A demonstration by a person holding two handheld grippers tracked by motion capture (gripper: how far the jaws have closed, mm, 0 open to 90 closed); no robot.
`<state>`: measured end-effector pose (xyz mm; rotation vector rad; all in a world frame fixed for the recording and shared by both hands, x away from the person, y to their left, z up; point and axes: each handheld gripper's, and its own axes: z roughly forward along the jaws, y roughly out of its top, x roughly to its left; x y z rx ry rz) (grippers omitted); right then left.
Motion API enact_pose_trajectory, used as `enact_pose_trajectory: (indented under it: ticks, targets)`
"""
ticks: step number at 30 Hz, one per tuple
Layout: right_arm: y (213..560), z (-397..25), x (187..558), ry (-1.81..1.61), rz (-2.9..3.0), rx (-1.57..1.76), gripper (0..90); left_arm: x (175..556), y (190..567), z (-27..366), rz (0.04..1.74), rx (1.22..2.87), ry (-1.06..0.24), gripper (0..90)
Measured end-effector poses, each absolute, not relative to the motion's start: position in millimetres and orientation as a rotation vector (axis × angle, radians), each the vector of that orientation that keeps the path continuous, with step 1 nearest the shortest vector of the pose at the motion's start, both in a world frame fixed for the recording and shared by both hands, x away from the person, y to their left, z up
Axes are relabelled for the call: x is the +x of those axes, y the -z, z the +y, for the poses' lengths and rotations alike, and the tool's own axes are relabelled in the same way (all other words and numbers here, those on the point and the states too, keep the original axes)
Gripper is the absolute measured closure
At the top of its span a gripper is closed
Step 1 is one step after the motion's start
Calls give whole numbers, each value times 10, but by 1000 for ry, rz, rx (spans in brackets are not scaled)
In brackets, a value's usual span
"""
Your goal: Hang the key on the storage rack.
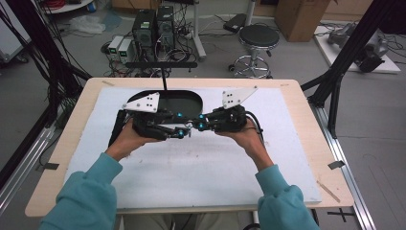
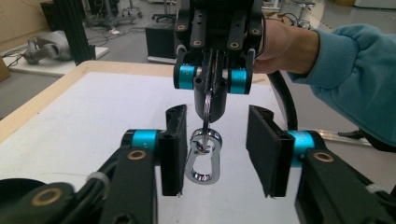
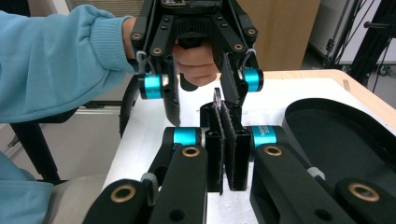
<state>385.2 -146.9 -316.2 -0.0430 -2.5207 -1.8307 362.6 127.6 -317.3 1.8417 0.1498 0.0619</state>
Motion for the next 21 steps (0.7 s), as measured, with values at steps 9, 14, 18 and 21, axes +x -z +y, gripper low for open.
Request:
enact_pose_trajectory:
  ticks: [9,14,18,21]
  targets:
    - [3156,-1477,3848,1835,-2520,-38,886,3622,3157,1297,154,1830,-68,710]
    - [3159,-1479,3847,1833,-2514,-52,886,3620,3148,1312,152,1825,-67,743]
    - [3164,-1475,3852,1829,-2510,-46,886,3620,3145,1318,154,1827,-70,775]
    - [3165,-1470,3856,1829,-2516,-34,886,3622,3144,1324,156,1830,-74,796]
